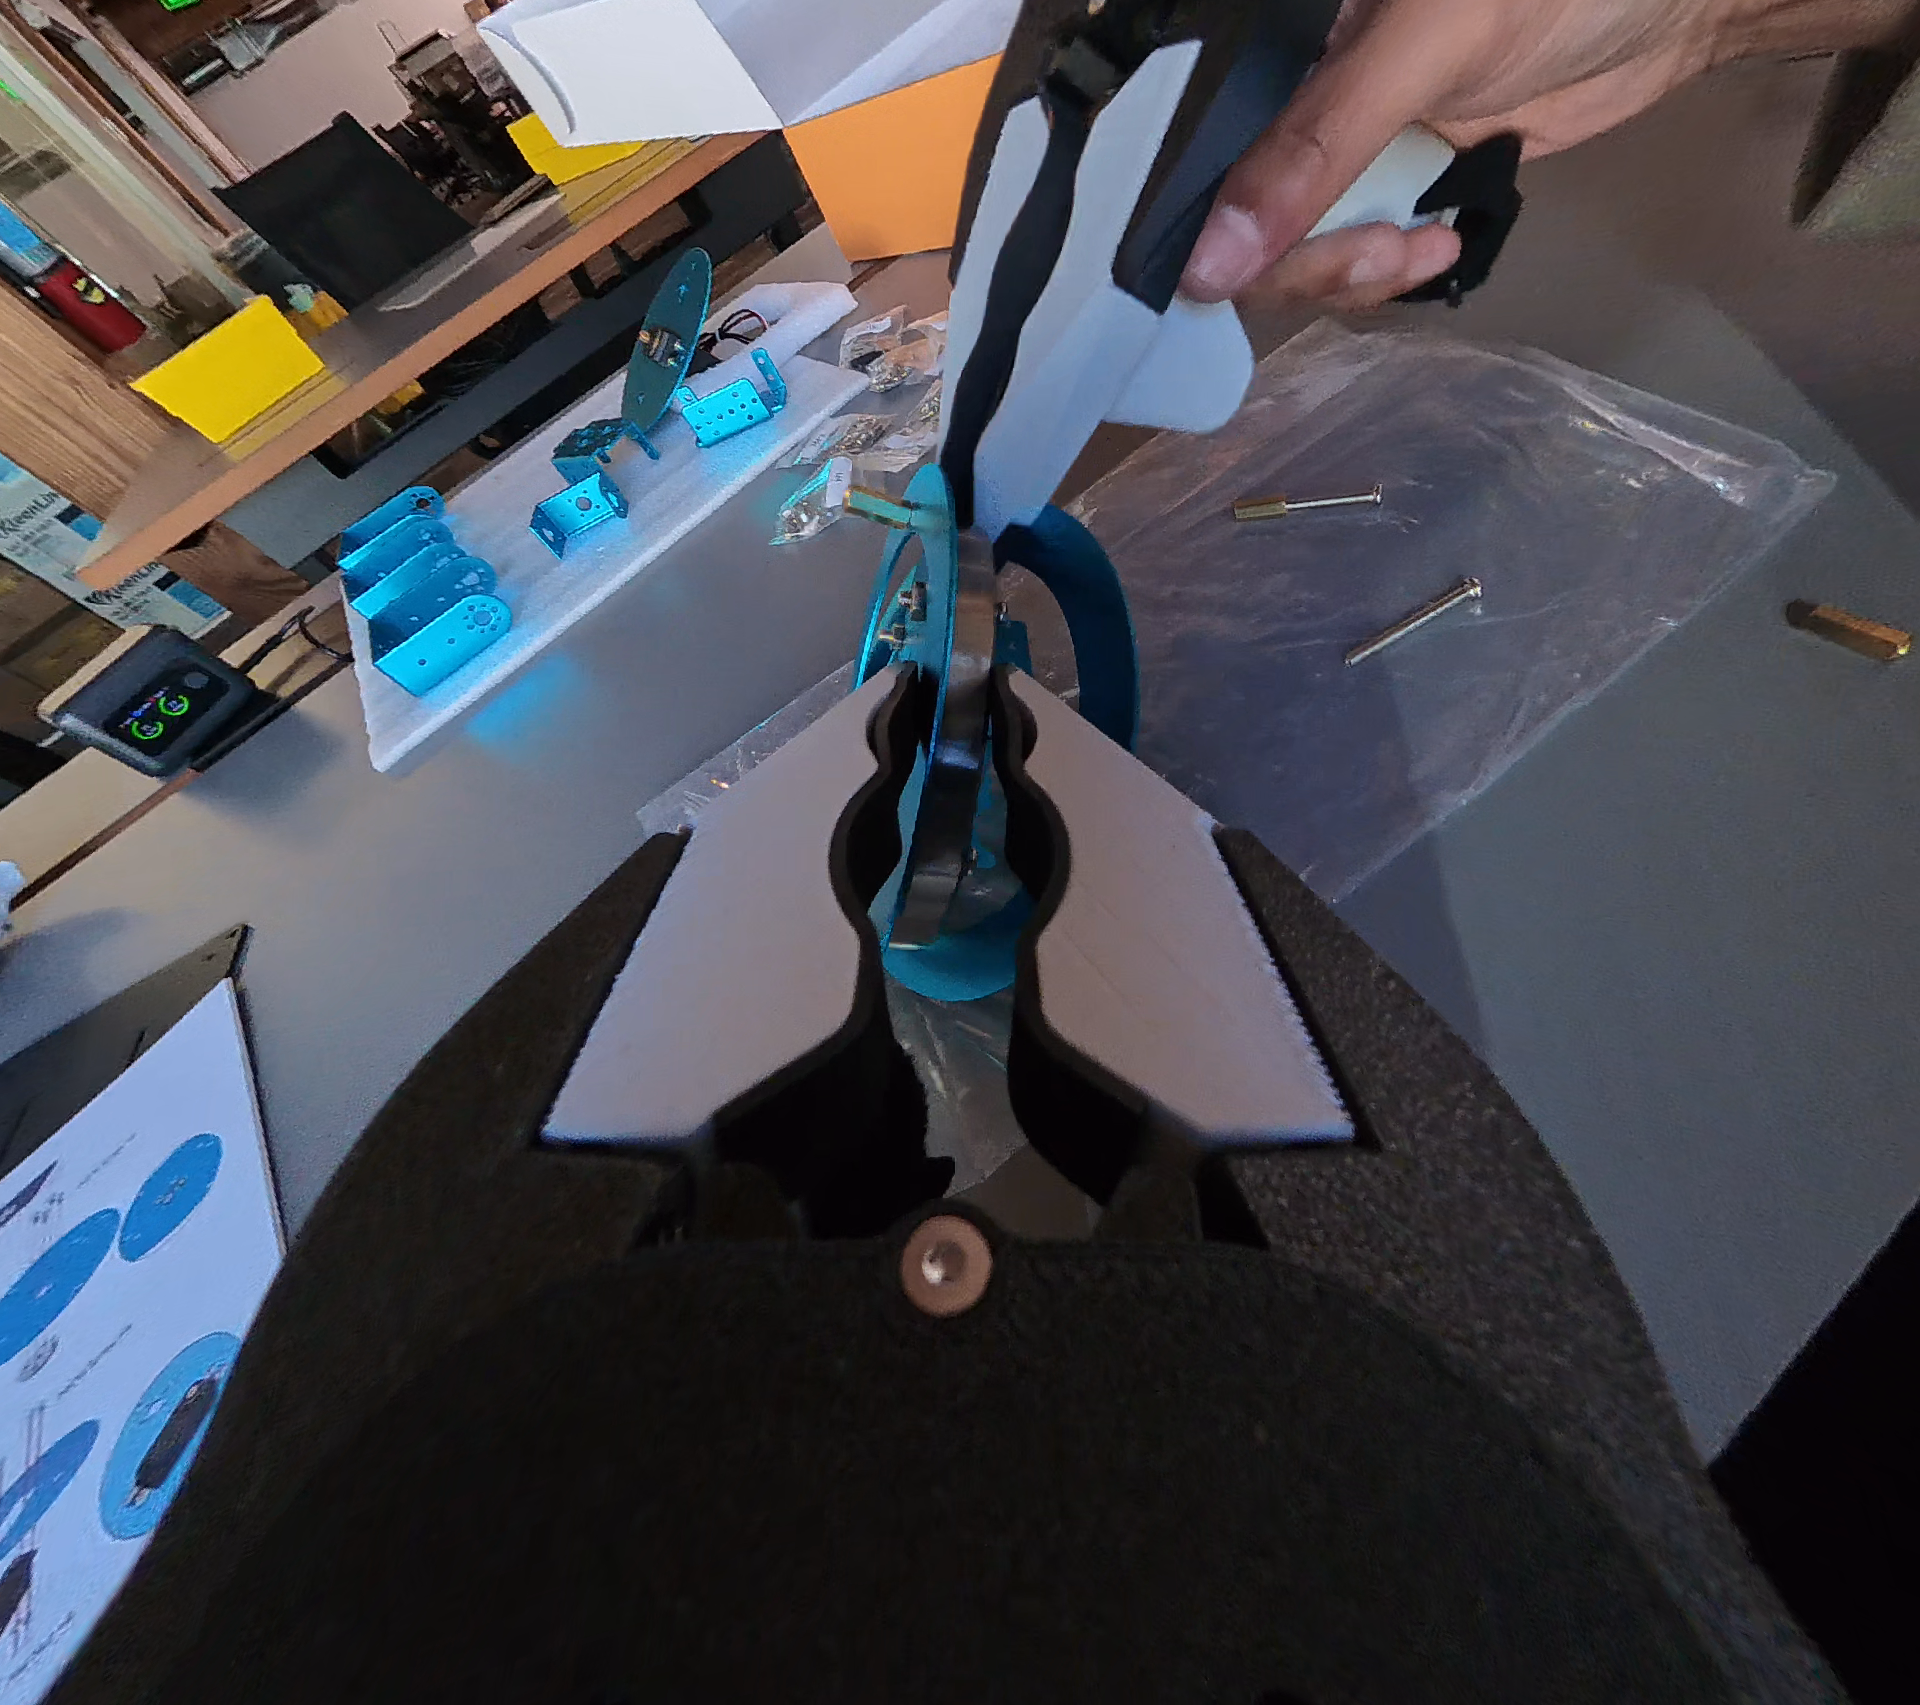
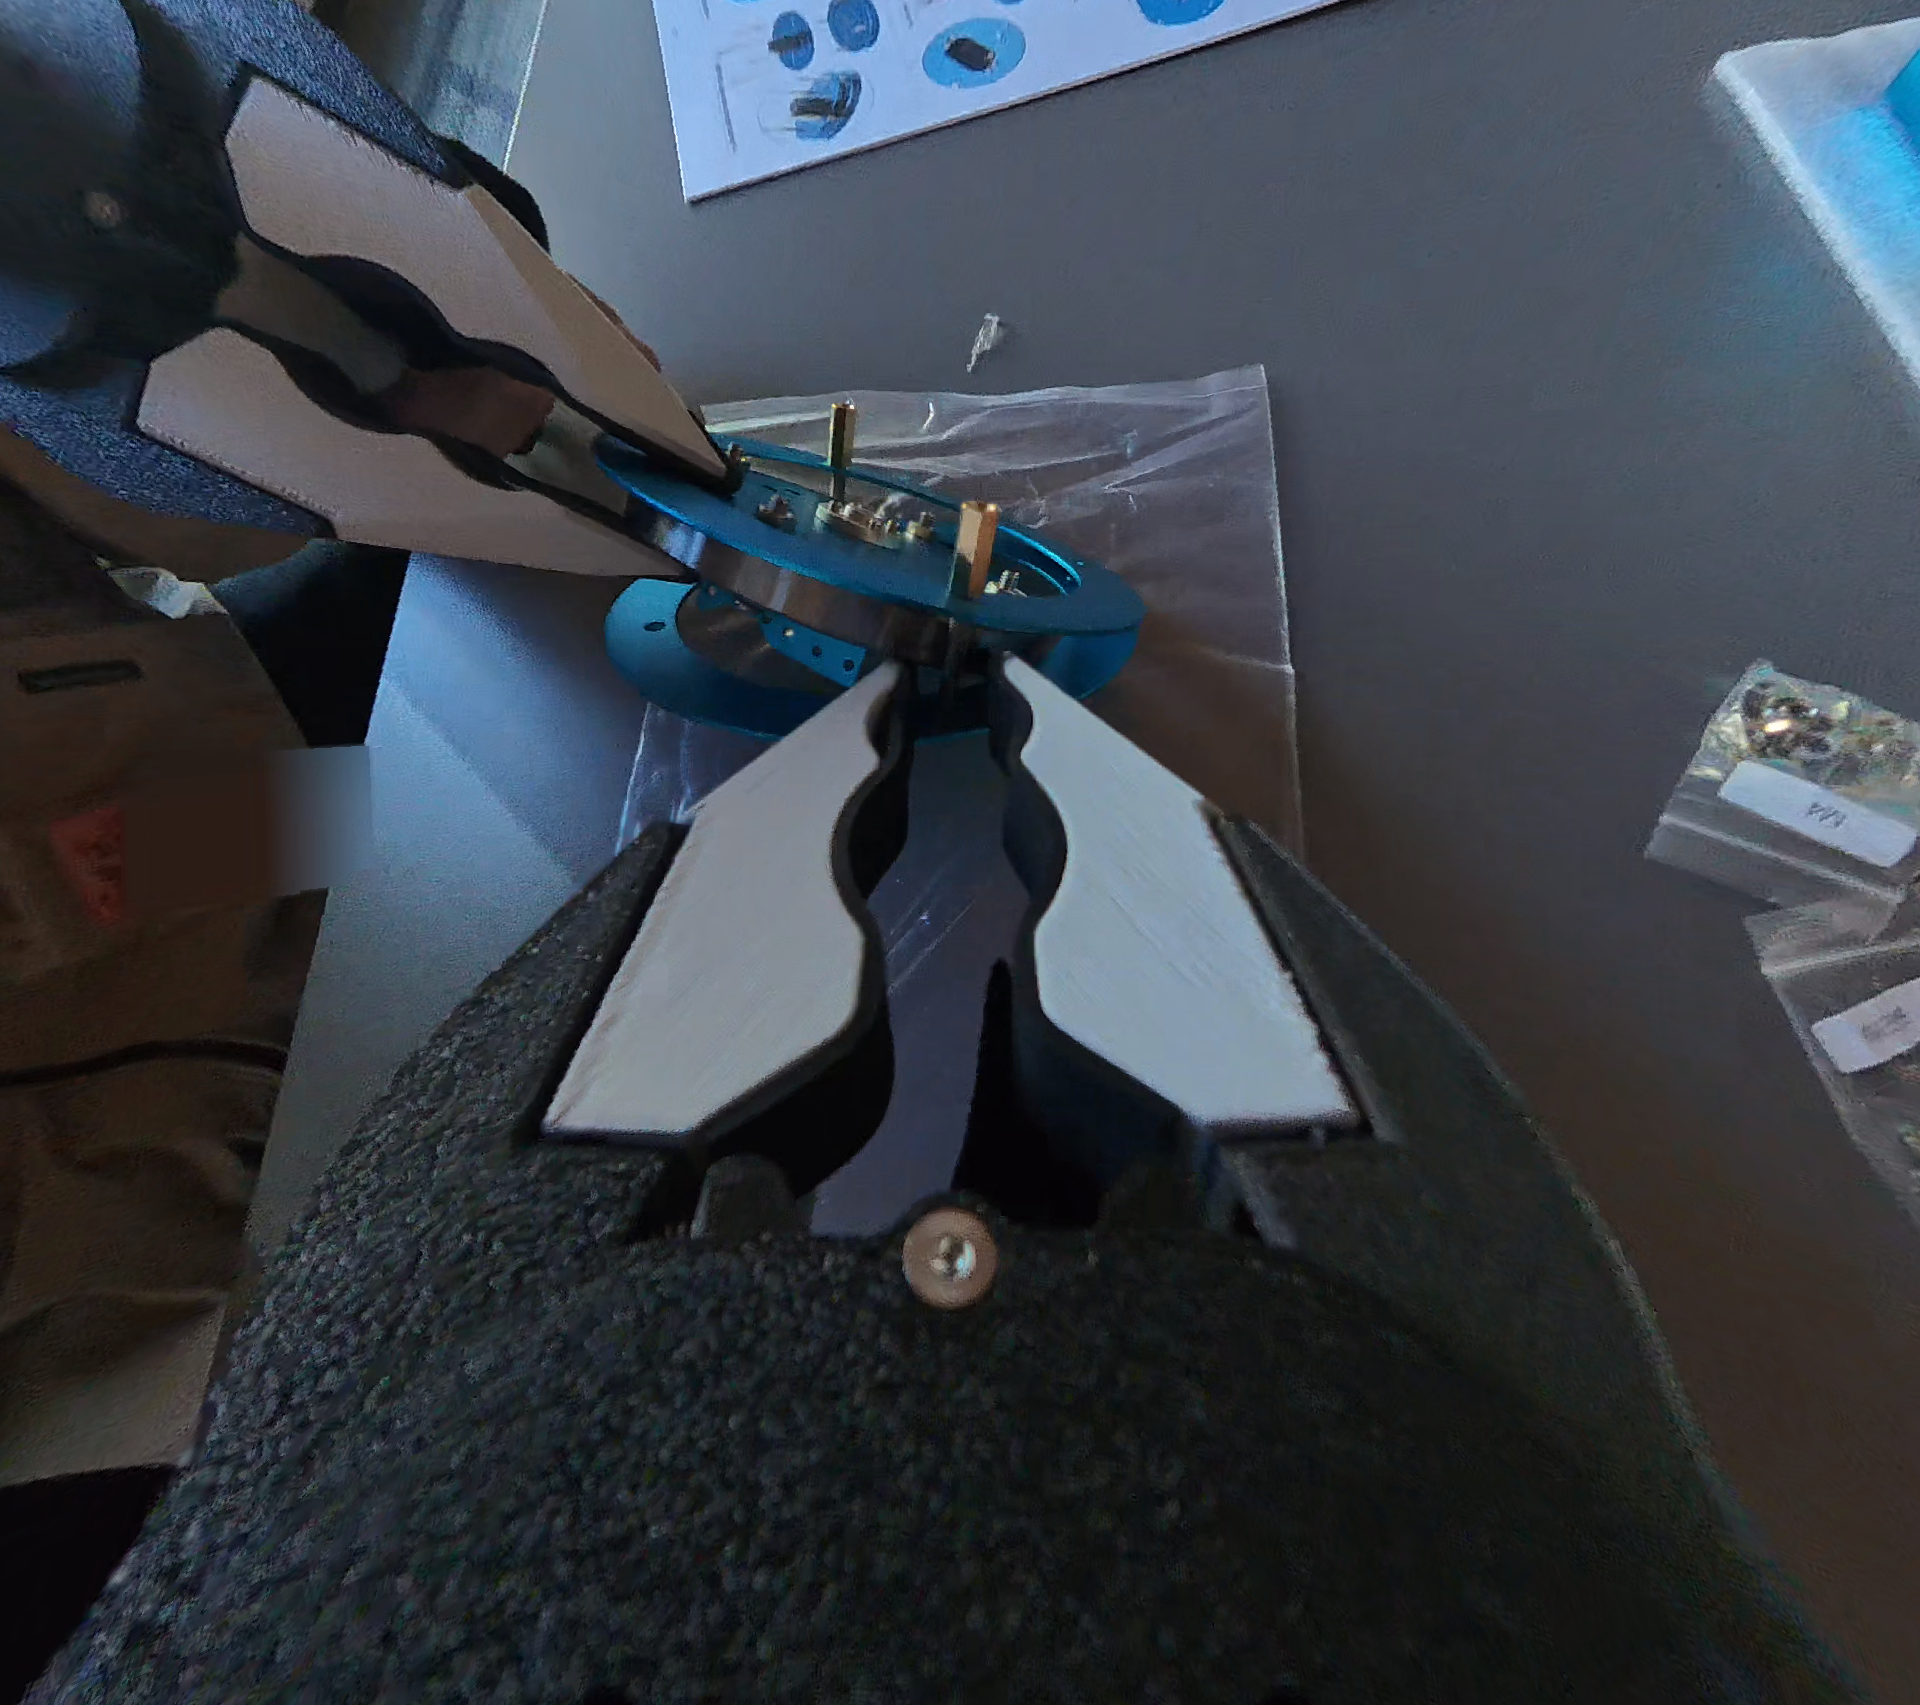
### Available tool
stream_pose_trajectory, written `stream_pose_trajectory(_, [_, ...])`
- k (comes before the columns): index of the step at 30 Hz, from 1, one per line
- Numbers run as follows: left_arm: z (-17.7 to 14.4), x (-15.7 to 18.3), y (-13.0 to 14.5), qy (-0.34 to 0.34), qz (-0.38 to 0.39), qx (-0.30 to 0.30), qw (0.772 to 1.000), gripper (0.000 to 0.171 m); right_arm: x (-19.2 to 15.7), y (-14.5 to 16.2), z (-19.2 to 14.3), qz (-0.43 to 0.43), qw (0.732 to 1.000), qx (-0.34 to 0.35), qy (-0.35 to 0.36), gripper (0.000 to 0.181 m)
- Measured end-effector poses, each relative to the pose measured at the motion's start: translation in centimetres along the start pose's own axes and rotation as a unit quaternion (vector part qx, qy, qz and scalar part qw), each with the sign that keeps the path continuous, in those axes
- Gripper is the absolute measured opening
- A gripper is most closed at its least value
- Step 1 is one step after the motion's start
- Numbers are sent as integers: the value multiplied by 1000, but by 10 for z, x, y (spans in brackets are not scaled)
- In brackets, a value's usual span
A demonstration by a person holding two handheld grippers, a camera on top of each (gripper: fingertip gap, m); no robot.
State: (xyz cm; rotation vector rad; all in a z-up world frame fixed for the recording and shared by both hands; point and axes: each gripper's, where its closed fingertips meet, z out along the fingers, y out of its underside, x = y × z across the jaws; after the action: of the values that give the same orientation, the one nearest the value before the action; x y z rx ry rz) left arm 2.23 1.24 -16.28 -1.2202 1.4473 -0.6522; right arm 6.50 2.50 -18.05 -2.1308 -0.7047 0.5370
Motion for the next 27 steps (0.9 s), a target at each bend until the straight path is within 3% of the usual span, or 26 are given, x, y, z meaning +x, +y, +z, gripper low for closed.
stream_pose_trajectory(4, [-5,-4,-6,16,-28,18,999,11,-5,-11,-12,59,998,-32,-12,3])
stream_pose_trajectory(11, [-22,6,-26,105,-121,68,985,11,-34,-25,-42,182,965,-182,41,2])
stream_pose_trajectory(17, [-10,5,-1,144,-142,25,979,12,-28,-27,-28,189,923,-322,89,3])
stream_pose_trajectory(22, [-11,-10,4,166,-156,15,974,14,-18,-37,-17,218,906,-351,89,2])
stream_pose_trajectory(26, [-21,-23,0,185,-217,31,958,41,-13,-40,-14,240,897,-357,99,2])
stream_pose_trajectory(27, [-23,-25,-2,188,-235,36,953,55,-10,-40,-14,244,896,-357,106,2])
